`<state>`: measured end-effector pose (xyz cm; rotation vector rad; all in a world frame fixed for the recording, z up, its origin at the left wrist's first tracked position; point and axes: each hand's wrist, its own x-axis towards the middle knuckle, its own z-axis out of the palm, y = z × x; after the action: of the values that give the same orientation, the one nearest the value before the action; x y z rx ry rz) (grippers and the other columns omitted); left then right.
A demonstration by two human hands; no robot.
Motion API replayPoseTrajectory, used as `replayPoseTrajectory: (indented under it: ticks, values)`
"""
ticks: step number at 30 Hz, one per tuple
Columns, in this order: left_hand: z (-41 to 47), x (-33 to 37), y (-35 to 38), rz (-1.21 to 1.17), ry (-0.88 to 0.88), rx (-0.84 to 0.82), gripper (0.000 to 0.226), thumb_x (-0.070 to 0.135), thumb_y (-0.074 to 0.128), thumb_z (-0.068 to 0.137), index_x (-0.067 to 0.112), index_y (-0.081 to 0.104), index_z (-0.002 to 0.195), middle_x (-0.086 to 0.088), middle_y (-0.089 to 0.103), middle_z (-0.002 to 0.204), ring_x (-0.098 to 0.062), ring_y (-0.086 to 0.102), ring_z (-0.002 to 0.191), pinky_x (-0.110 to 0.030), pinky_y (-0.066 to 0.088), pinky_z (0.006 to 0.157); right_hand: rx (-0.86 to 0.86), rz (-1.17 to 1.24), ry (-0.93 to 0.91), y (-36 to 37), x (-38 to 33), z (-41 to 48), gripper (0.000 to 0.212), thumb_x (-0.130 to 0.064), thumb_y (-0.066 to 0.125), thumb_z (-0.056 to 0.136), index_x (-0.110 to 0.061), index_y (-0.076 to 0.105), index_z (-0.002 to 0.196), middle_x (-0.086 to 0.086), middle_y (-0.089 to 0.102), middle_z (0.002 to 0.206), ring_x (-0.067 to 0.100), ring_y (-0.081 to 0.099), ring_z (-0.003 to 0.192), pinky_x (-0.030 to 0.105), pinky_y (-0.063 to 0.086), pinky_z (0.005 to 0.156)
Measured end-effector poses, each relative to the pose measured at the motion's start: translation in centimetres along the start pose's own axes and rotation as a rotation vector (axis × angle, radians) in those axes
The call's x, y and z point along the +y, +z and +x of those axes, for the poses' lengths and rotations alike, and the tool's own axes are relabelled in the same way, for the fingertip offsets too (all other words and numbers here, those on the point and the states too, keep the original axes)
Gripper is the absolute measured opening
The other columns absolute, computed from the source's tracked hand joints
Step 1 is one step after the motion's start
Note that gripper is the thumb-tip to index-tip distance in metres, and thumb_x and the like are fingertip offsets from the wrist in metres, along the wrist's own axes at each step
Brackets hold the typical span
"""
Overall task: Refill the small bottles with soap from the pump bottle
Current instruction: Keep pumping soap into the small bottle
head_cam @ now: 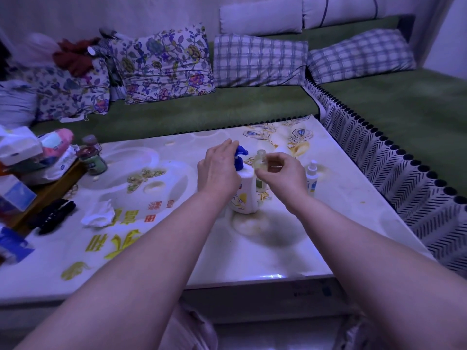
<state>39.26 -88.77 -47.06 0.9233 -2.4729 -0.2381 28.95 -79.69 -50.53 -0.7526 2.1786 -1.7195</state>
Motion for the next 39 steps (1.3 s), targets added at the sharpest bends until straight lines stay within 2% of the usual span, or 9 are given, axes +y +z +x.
replayPoseTrajectory:
  ticks: [6, 9, 13, 16, 20, 24, 27, 30, 39]
  values:
    - [-0.9, 0.3, 0.4, -0.075, 0.014, 0.054, 0.049, -0.006, 0.044, 0.078, 0.024, 0.056, 0.114, 0.011, 0.058, 0.116, -0.018, 0.042, 0.114, -0.03, 0.036, 0.08, -0.053, -0.046, 0.026, -0.7, 2.3, -0.7, 0.032, -0.016, 0.074, 0.074, -0.03, 0.061, 0.099, -0.018, 0.062, 0.084, 0.012, 0.064, 0.088, 0.038, 0.054, 0.09]
    - [-1.7, 0.3, 0.7, -0.078, 0.029, 0.1, 0.039, -0.007, 0.043, 0.074, 0.018, 0.057, 0.101, 0.004, 0.06, 0.113, -0.022, 0.046, 0.105, -0.033, 0.038, 0.075, -0.108, -0.091, 0.041, -1.0, 4.1, -1.3, 0.032, -0.017, 0.074, 0.074, -0.029, 0.066, 0.103, -0.014, 0.066, 0.09, 0.009, 0.058, 0.084, 0.037, 0.053, 0.089]
    - [-2.5, -0.1, 1.0, -0.065, 0.052, 0.195, 0.031, -0.008, 0.046, 0.072, 0.012, 0.058, 0.093, -0.004, 0.057, 0.101, -0.026, 0.048, 0.097, -0.03, 0.03, 0.068, -0.186, -0.122, 0.061, -1.2, 6.1, -1.9, 0.033, -0.016, 0.075, 0.076, -0.02, 0.071, 0.108, -0.01, 0.067, 0.093, 0.006, 0.056, 0.079, 0.027, 0.048, 0.08]
    - [-3.1, -0.6, 1.2, -0.048, 0.055, 0.178, 0.031, -0.008, 0.046, 0.072, 0.012, 0.057, 0.093, -0.005, 0.056, 0.101, -0.026, 0.048, 0.098, -0.028, 0.028, 0.068, -0.224, -0.118, 0.088, -1.3, 7.4, -2.3, 0.029, -0.012, 0.076, 0.077, -0.02, 0.07, 0.104, -0.012, 0.064, 0.086, 0.002, 0.051, 0.071, 0.025, 0.045, 0.077]
    - [-3.8, -1.3, 1.7, -0.028, 0.022, 0.108, 0.027, -0.005, 0.048, 0.077, 0.014, 0.057, 0.094, -0.004, 0.055, 0.103, -0.024, 0.048, 0.1, -0.028, 0.029, 0.068, -0.262, -0.157, 0.144, -1.0, 9.0, -2.9, 0.031, -0.014, 0.077, 0.077, -0.018, 0.07, 0.107, -0.007, 0.067, 0.095, 0.011, 0.057, 0.083, 0.033, 0.049, 0.089]
    - [-4.2, -1.7, 2.3, -0.009, -0.008, 0.018, 0.025, -0.002, 0.048, 0.079, 0.016, 0.058, 0.093, -0.002, 0.054, 0.105, -0.022, 0.048, 0.103, -0.027, 0.032, 0.07, -0.261, -0.379, 0.152, -0.6, 10.2, -3.6, 0.018, -0.032, 0.072, 0.08, -0.033, 0.064, 0.095, -0.012, 0.07, 0.1, 0.013, 0.064, 0.094, 0.034, 0.051, 0.089]
    - [-4.4, -1.9, 3.0, -0.004, -0.008, -0.019, 0.027, -0.003, 0.047, 0.08, 0.017, 0.059, 0.093, -0.001, 0.054, 0.107, -0.021, 0.049, 0.104, -0.027, 0.034, 0.071, -0.238, -0.413, 0.142, -0.5, 10.0, -3.7, 0.013, -0.037, 0.07, 0.081, -0.034, 0.064, 0.092, -0.013, 0.07, 0.098, 0.013, 0.064, 0.092, 0.031, 0.05, 0.083]
    - [-4.3, -1.9, 3.3, -0.009, -0.01, -0.024, 0.026, -0.003, 0.047, 0.08, 0.016, 0.059, 0.093, -0.001, 0.054, 0.107, -0.022, 0.049, 0.104, -0.028, 0.035, 0.072, -0.223, -0.403, 0.141, -0.7, 10.0, -3.6, 0.013, -0.039, 0.07, 0.082, -0.034, 0.063, 0.09, -0.014, 0.069, 0.095, 0.011, 0.062, 0.087, 0.029, 0.047, 0.079]
    - [-3.7, -1.5, 3.2, -0.008, 0.011, 0.007, 0.026, -0.005, 0.046, 0.08, 0.015, 0.059, 0.091, -0.002, 0.054, 0.103, -0.021, 0.049, 0.102, -0.024, 0.029, 0.069, -0.245, -0.429, 0.13, -1.5, 9.4, -2.8, 0.02, -0.032, 0.076, 0.076, -0.034, 0.064, 0.093, -0.015, 0.07, 0.097, 0.009, 0.061, 0.089, 0.03, 0.05, 0.081]
